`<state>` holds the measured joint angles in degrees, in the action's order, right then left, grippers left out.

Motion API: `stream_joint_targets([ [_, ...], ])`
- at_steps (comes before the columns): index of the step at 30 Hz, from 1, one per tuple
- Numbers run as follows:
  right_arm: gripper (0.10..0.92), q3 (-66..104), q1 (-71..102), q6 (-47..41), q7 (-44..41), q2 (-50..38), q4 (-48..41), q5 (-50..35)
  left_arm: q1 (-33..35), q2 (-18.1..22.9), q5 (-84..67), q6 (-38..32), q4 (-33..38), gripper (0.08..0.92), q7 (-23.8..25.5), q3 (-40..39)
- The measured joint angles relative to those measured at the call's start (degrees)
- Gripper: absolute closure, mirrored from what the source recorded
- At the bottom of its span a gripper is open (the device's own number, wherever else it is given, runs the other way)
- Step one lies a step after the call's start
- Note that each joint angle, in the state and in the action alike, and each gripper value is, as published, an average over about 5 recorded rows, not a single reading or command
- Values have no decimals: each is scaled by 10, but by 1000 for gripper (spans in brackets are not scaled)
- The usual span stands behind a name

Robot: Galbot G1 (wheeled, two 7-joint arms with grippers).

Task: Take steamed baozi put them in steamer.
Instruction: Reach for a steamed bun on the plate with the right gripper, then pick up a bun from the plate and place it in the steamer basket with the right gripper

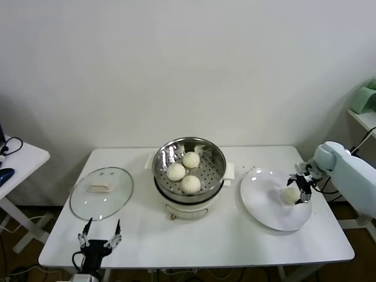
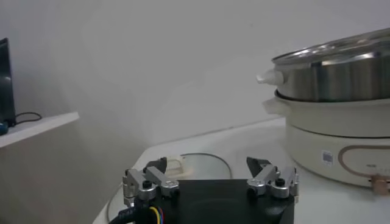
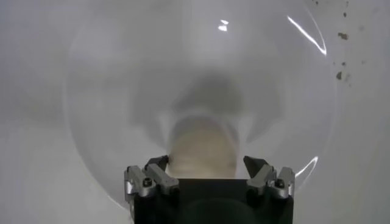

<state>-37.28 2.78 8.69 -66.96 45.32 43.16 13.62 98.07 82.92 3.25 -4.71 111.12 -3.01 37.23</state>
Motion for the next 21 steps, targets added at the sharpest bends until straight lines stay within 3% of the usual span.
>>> stream_joint_targets([
  [5, 211, 2, 3, 0, -3, 5, -8, 4, 1, 2, 2, 0, 2, 177, 0, -2],
  [13, 306, 7, 4, 0, -4, 9, -18, 5, 1, 2, 4, 0, 2, 177, 0, -2],
  [21, 321, -2, -5, -10, -5, 6, -21, -19, 4, 3, 6, -1, 3, 177, 0, -2],
])
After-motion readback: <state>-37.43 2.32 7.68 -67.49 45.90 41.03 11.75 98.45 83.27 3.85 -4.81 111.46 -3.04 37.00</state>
